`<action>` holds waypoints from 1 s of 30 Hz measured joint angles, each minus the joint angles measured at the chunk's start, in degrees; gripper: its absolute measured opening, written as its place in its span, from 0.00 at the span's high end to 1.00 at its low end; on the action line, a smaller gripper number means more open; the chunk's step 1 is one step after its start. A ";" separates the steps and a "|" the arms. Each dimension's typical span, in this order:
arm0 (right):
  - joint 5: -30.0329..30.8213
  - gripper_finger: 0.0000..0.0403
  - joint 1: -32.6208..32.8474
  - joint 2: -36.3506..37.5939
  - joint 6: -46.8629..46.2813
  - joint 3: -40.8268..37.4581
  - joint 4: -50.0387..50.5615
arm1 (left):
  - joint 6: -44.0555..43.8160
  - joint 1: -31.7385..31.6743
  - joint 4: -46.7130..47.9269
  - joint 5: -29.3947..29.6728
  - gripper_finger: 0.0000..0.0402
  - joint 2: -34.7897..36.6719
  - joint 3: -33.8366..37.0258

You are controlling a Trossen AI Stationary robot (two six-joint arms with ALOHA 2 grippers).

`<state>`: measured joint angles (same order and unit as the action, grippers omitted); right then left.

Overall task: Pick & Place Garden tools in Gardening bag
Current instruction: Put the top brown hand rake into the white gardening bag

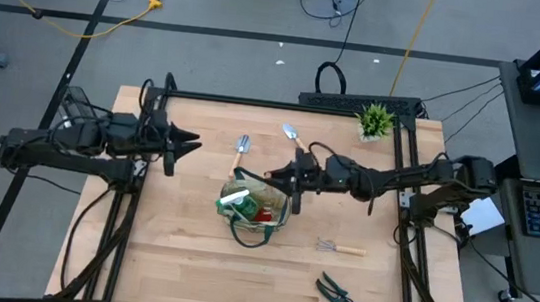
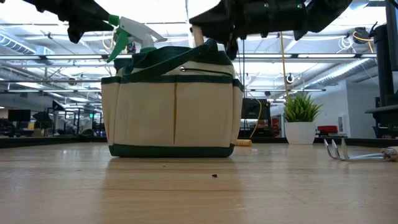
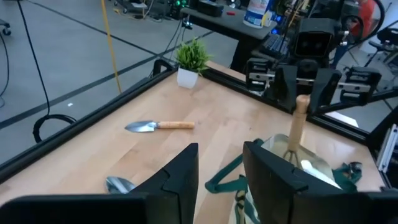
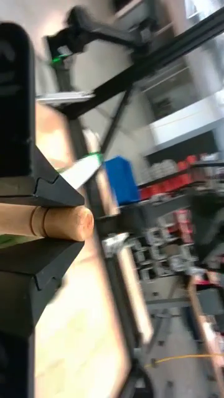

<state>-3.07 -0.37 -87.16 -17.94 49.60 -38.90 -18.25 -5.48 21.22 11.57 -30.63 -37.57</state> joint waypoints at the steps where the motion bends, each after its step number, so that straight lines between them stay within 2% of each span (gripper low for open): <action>1: 0.04 0.85 0.06 -0.01 0.59 0.00 0.80 | -0.12 0.00 -0.01 -0.19 0.68 0.00 0.24; 15: 0.08 0.84 -1.10 -0.01 5.17 0.00 5.29 | 0.07 0.00 -0.07 -1.09 0.68 -0.09 0.52; 30: -0.02 0.83 -1.06 -0.86 8.16 0.02 5.31 | -0.30 0.00 -0.49 -1.06 0.68 -0.10 0.52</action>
<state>-3.09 -1.43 -88.03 -9.78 49.63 -33.60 -18.55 -5.48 20.73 10.50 -30.73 -37.06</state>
